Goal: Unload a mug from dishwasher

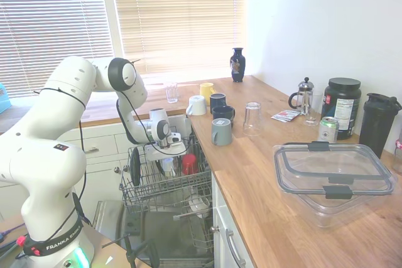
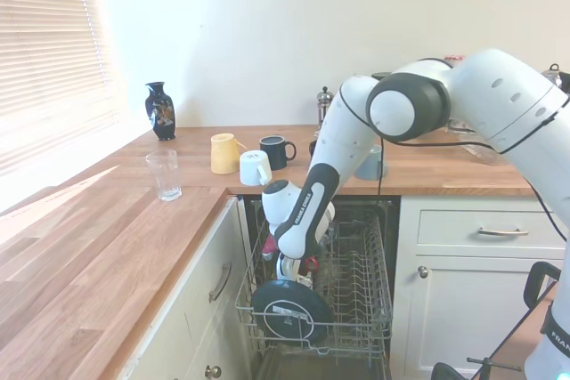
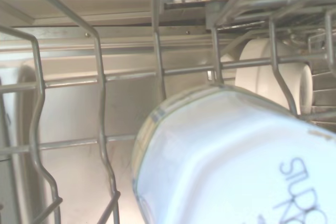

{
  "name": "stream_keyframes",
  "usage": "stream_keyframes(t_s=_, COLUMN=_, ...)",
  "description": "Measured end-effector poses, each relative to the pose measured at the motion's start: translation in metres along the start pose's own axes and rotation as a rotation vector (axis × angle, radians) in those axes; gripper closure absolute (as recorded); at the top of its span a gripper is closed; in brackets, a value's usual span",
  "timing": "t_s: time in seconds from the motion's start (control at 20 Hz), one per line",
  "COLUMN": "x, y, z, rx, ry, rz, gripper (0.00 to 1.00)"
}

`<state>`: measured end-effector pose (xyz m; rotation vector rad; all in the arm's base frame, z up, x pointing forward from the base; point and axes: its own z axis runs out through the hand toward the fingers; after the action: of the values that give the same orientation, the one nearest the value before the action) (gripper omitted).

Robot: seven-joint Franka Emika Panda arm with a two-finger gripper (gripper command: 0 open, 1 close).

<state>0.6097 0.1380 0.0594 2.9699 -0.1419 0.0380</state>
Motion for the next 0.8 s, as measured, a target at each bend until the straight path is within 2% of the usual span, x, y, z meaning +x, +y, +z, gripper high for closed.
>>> stream_keyframes(t_s=0.45, x=-0.011, y=-0.018, z=0.014, rx=0.007, ry=-0.032, rz=-0.032, gripper=0.00)
stream_keyframes(t_s=0.7, x=-0.012, y=-0.020, z=0.013, rx=0.003, ry=-0.036, rz=-0.020, gripper=0.00)
stream_keyframes(t_s=0.75, x=-0.011, y=-0.020, z=0.013, rx=0.005, ry=-0.037, rz=-0.016, gripper=1.00)
stream_keyframes(t_s=0.8, x=-0.011, y=-0.020, z=0.013, rx=0.007, ry=-0.037, rz=-0.010, gripper=1.00)
